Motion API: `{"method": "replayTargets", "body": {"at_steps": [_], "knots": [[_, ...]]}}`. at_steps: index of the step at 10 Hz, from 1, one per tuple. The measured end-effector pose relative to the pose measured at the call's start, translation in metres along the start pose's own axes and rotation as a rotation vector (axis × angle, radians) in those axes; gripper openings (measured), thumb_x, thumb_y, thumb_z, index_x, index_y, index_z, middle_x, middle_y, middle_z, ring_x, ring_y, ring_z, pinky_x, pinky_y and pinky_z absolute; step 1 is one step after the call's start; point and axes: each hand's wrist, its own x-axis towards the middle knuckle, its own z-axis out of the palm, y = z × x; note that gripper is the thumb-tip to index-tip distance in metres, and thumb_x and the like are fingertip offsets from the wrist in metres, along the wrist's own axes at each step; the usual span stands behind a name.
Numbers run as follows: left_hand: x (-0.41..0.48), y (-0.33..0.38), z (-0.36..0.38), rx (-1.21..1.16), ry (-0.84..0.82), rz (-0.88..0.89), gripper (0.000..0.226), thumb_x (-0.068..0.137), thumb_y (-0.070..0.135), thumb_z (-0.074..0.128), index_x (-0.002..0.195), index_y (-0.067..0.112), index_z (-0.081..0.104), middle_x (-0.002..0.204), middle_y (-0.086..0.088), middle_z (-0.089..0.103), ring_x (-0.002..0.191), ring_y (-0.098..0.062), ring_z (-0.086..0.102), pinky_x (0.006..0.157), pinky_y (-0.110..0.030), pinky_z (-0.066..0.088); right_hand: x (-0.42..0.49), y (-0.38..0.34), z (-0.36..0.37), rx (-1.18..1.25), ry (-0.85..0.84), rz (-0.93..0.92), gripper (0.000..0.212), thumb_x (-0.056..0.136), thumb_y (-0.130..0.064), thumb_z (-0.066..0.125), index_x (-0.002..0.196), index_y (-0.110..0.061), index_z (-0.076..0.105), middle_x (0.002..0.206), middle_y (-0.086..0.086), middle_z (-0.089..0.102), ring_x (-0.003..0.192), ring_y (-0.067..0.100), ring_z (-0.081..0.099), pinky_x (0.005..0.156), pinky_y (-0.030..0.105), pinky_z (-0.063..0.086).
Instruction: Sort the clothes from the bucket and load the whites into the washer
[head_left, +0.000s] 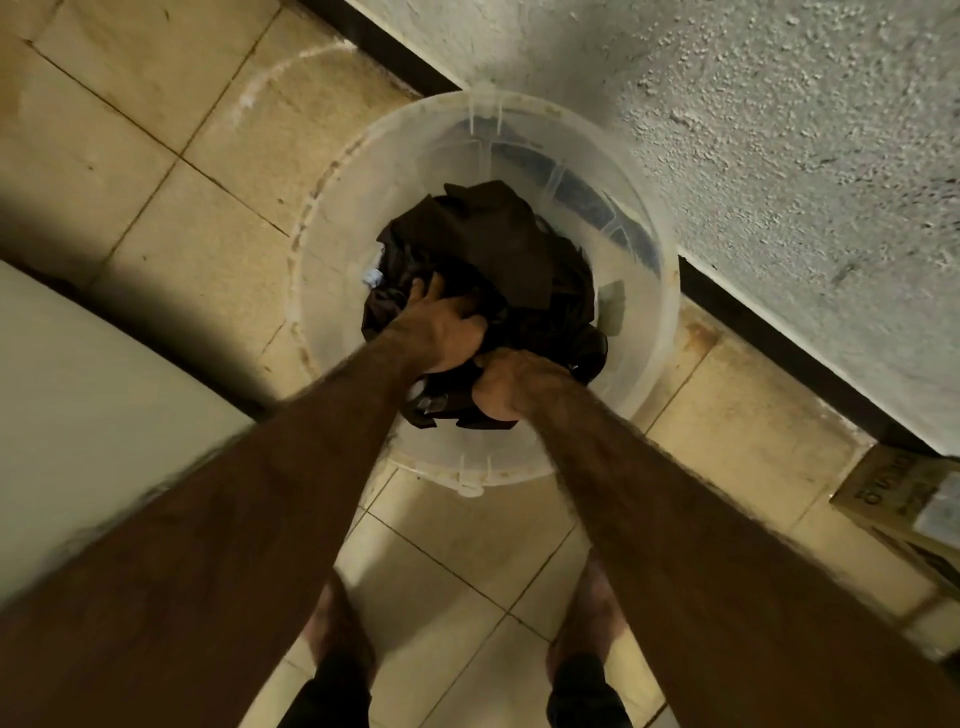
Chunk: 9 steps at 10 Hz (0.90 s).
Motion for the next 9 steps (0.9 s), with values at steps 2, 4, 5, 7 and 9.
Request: {"method": "replayTargets", "body": {"at_steps": [2,4,5,7,9], "knots": [[-0.012,0.001,0.003,-0.363,0.128,-0.087,0.055,0.105,0.028,0.037,0.158,0.024,0.024,0.169,-0.012,0.004,0.154,-0.038,-0.009,0.125,-0.052,-0.008,-0.019,0.003,0.006,0.017,0.112,-0.055,0.037,0.101,-0.031,0.050,0.135,-0.020,0.057,0.135,0.010,0.059,0.122,0.032,0.057,0.106,0.047,0.047],[-0.066,0.015,0.017,-0.507,0.436,-0.173,0.059,0.102,0.035,0.047,0.157,0.033,0.028,0.168,-0.018,0.002,0.153,-0.045,0.007,0.126,-0.051,0.014,-0.061,0.015,0.008,0.157,0.529,-0.193,0.026,0.100,-0.033,0.050,0.112,-0.024,0.071,0.111,0.003,0.069,0.101,0.027,0.063,0.093,0.042,0.055],[-0.087,0.024,0.017,-0.505,0.549,-0.200,0.057,0.101,0.037,0.049,0.155,0.029,0.033,0.168,-0.014,0.011,0.152,-0.039,0.017,0.123,-0.049,0.024,-0.076,0.016,0.009,0.153,0.663,-0.198,0.026,0.100,-0.034,0.050,0.110,-0.023,0.071,0.111,0.004,0.068,0.100,0.025,0.063,0.090,0.039,0.055],[-0.178,0.059,0.019,-0.585,0.641,-0.234,0.045,0.098,0.032,0.056,0.143,0.024,0.052,0.162,-0.001,0.034,0.146,-0.022,0.035,0.118,-0.036,0.036,-0.143,0.003,0.019,0.369,0.811,-0.244,0.025,0.101,-0.032,0.054,0.116,-0.019,0.070,0.113,0.005,0.067,0.098,0.020,0.065,0.088,0.032,0.055],[-0.298,0.101,-0.057,-0.671,0.739,-0.122,0.032,0.095,0.022,0.062,0.126,0.014,0.066,0.142,-0.004,0.056,0.128,-0.019,0.054,0.108,-0.034,0.046,-0.275,-0.048,-0.004,0.483,0.894,-0.266,0.025,0.103,-0.033,0.053,0.115,-0.019,0.071,0.109,0.002,0.073,0.093,0.011,0.062,0.083,0.022,0.044]]}}
